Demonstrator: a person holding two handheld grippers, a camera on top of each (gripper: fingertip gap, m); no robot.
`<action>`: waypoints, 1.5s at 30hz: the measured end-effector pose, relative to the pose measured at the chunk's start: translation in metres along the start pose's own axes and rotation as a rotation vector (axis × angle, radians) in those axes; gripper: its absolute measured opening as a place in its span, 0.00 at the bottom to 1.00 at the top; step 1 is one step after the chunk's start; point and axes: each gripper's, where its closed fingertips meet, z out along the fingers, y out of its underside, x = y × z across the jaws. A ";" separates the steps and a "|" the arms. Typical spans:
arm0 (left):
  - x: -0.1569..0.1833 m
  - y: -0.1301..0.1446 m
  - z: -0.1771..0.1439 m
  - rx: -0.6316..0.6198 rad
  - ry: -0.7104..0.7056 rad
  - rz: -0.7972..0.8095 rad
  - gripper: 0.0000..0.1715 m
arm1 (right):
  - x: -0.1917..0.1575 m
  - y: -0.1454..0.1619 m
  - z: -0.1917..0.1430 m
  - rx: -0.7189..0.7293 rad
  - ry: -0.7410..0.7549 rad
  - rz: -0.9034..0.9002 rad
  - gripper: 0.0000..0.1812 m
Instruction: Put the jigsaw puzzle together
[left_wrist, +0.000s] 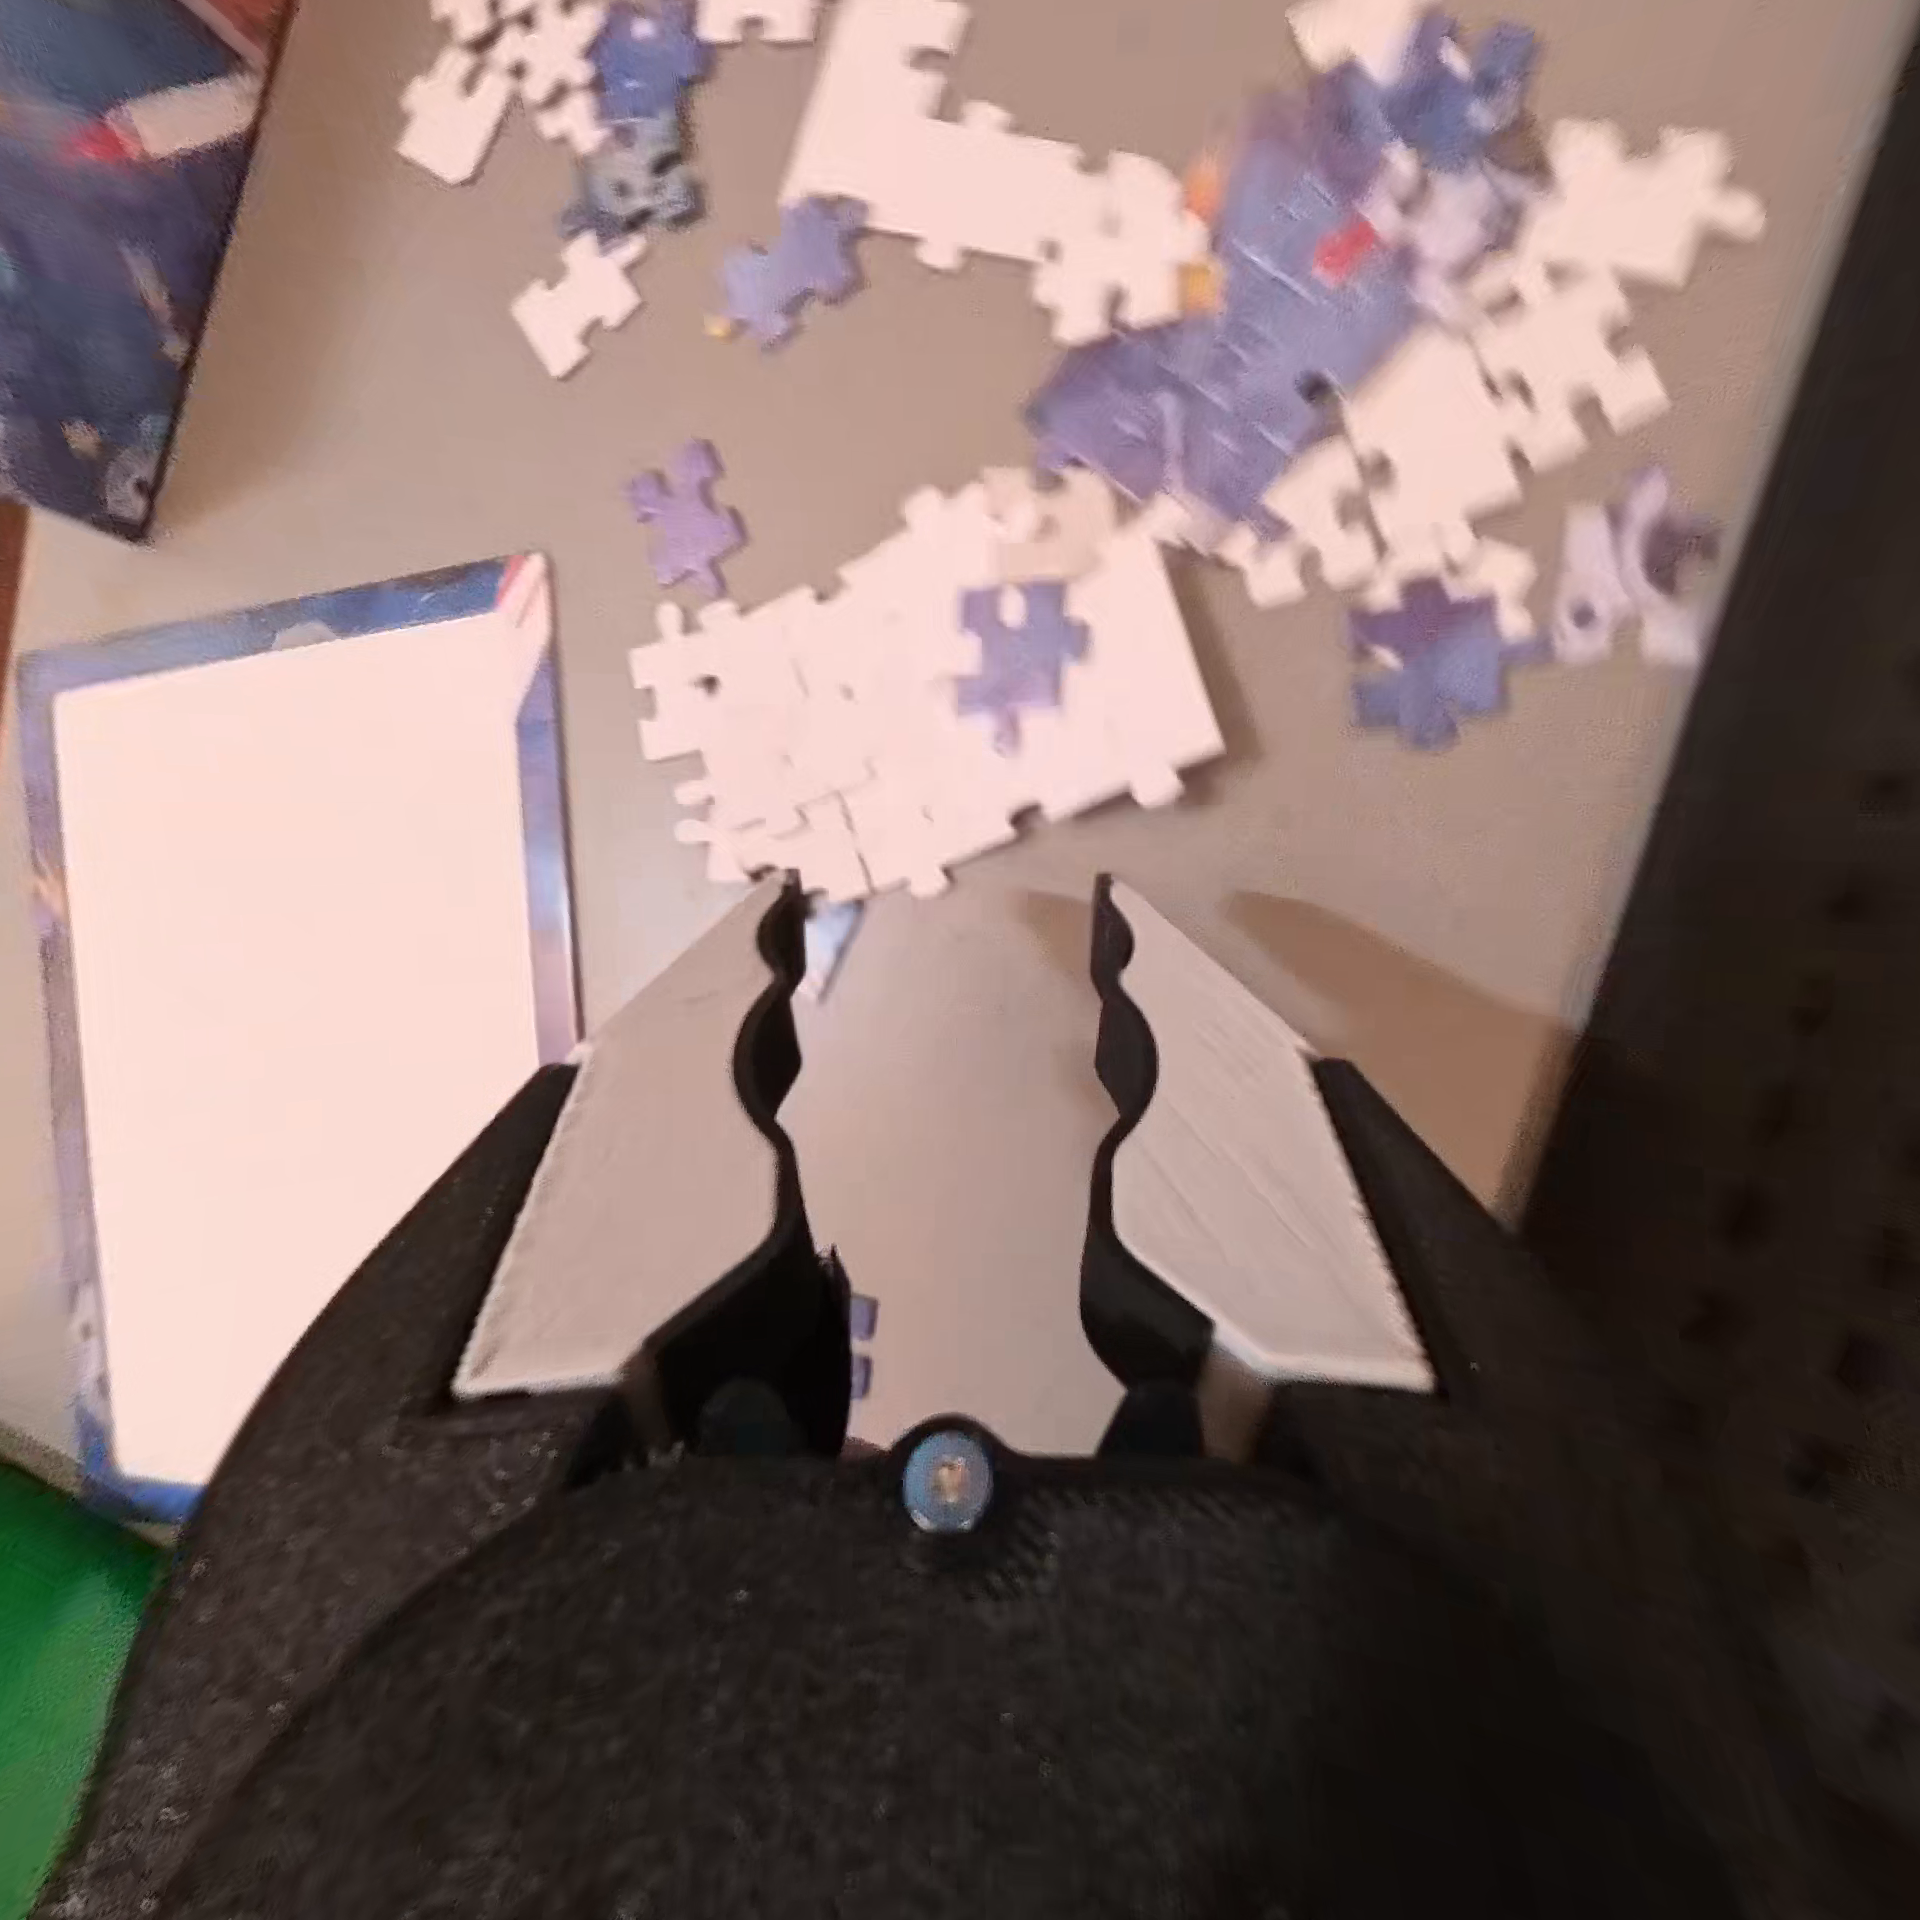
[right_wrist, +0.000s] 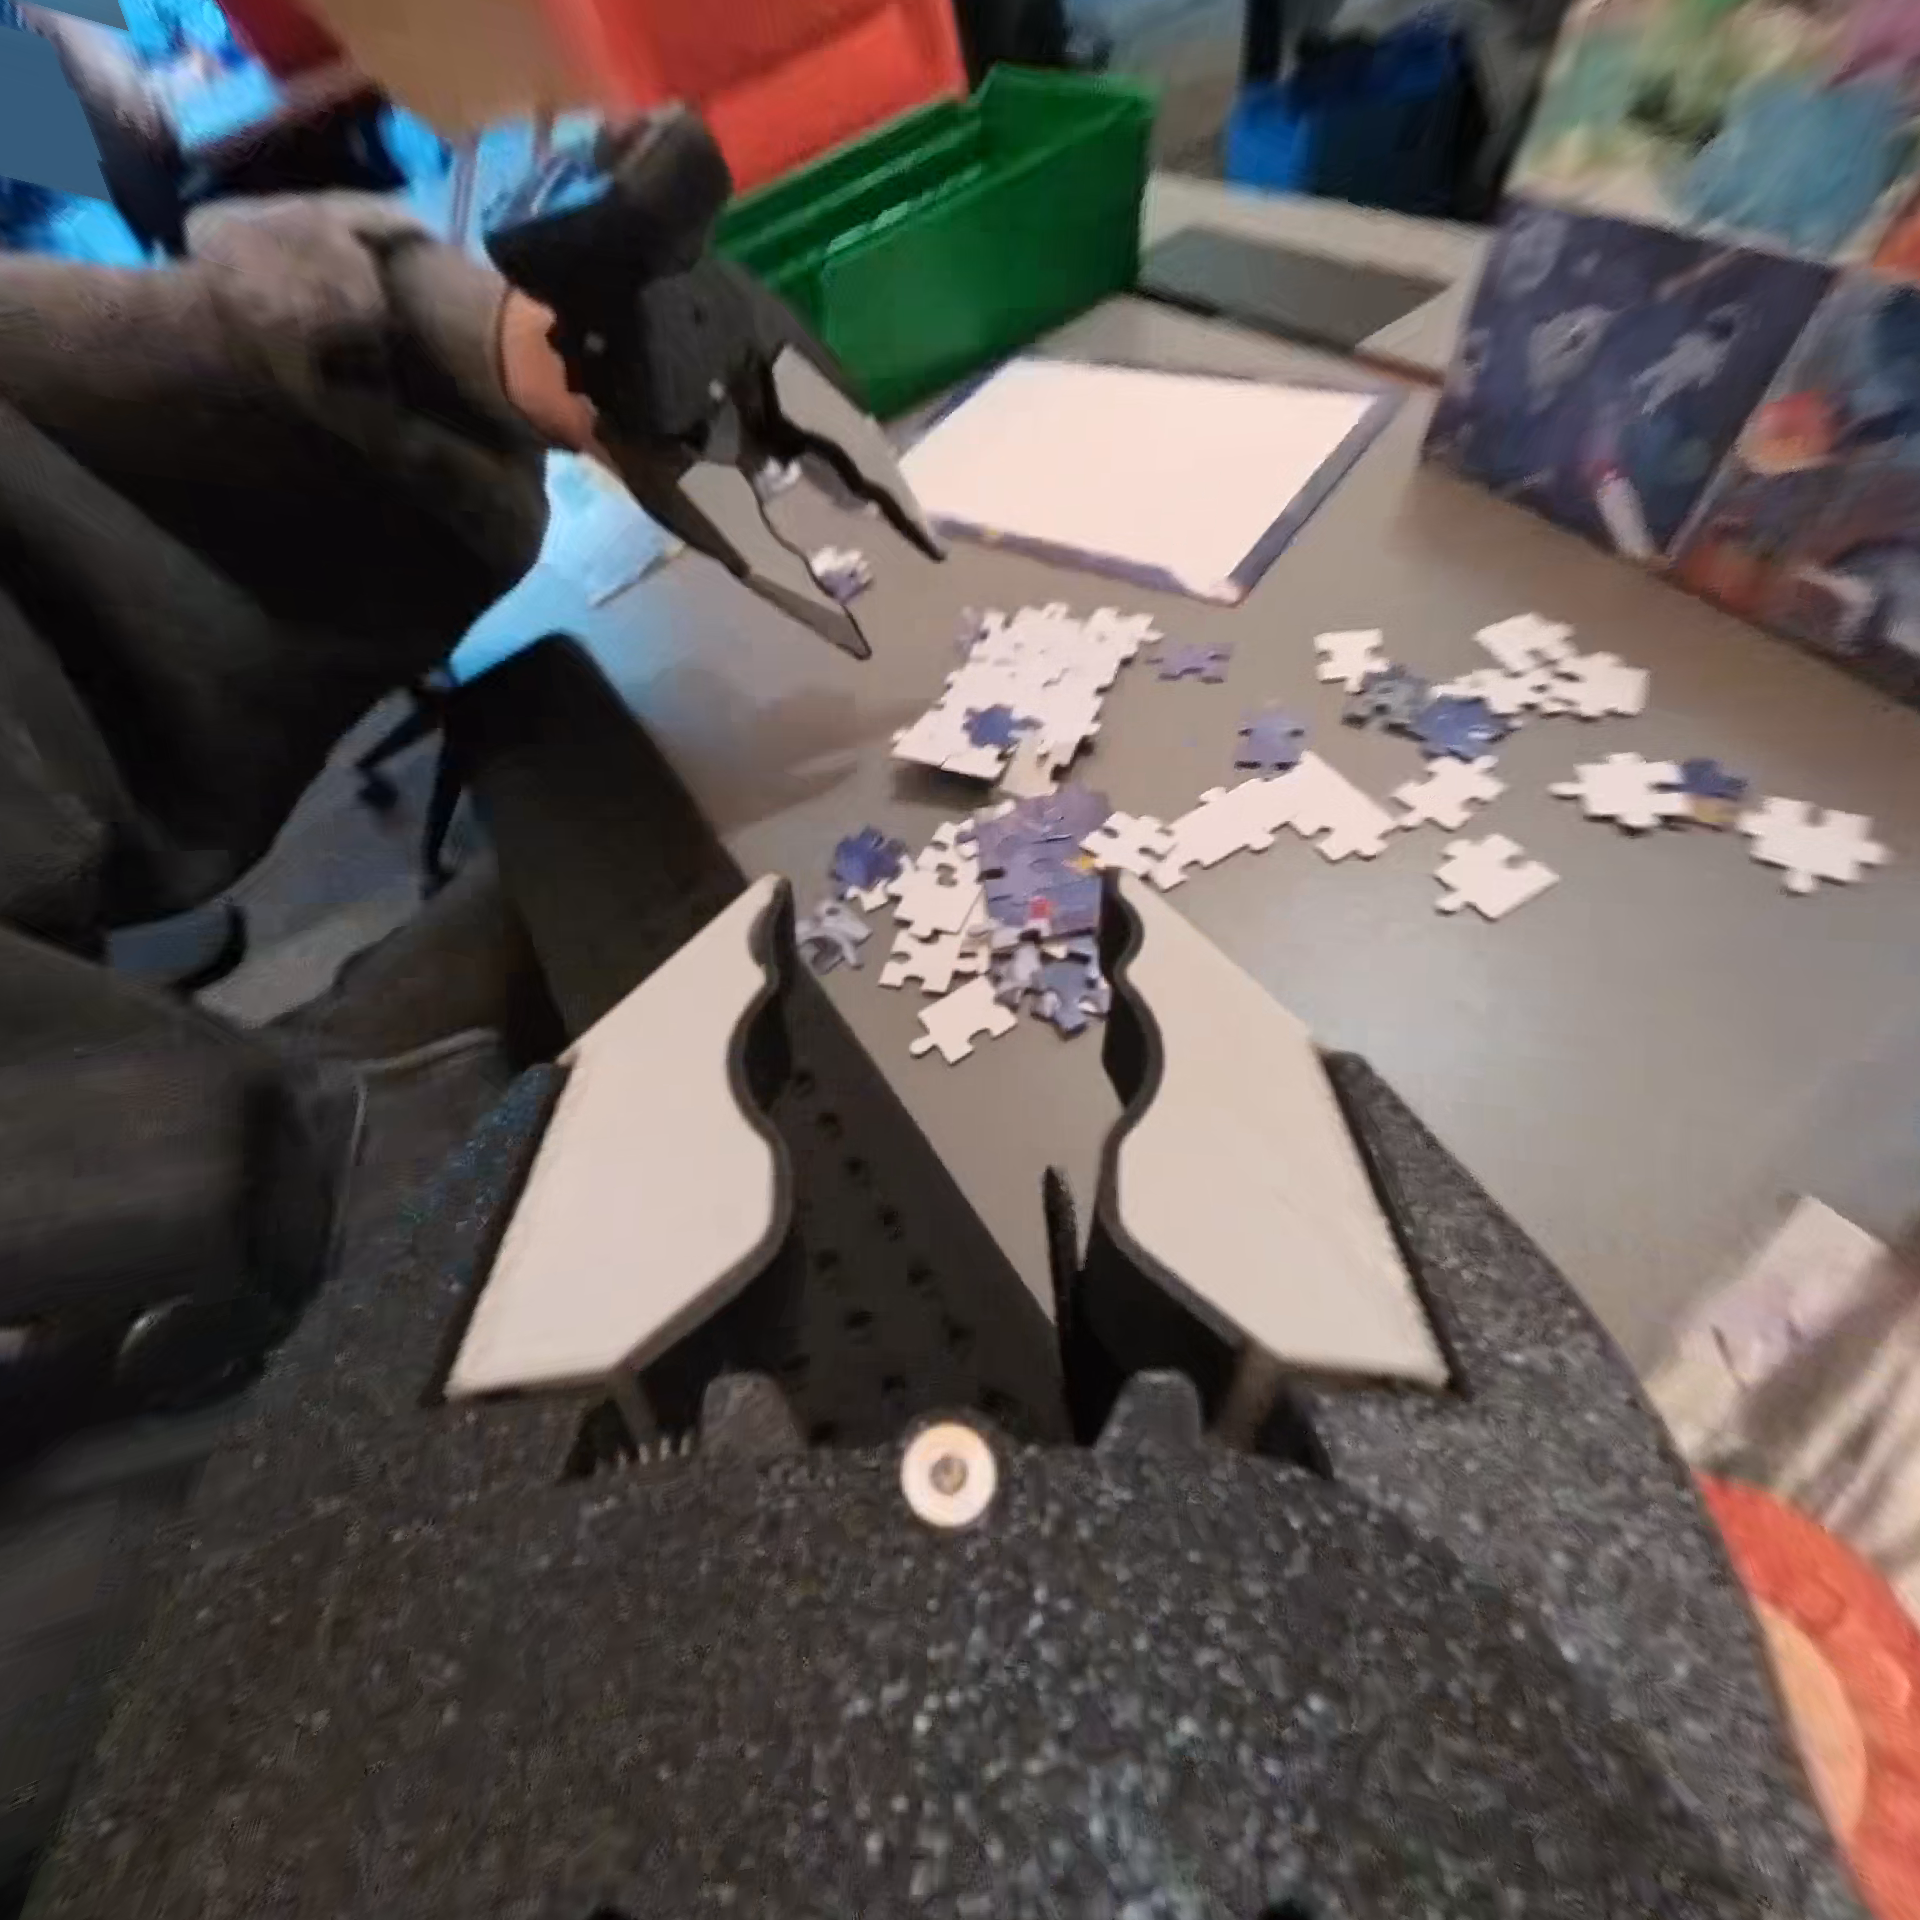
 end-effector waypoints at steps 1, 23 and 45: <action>0.008 0.006 -0.003 0.031 -0.022 0.065 0.32 | -0.009 -0.001 0.019 -0.081 -0.064 -0.031 0.28; -0.022 -0.101 -0.031 0.569 0.061 -0.159 0.01 | 0.023 -0.037 0.187 0.057 -0.597 -0.165 0.25; -0.050 -0.133 -0.040 0.992 0.574 -0.648 0.00 | 0.015 -0.055 0.162 0.123 -0.748 0.018 0.01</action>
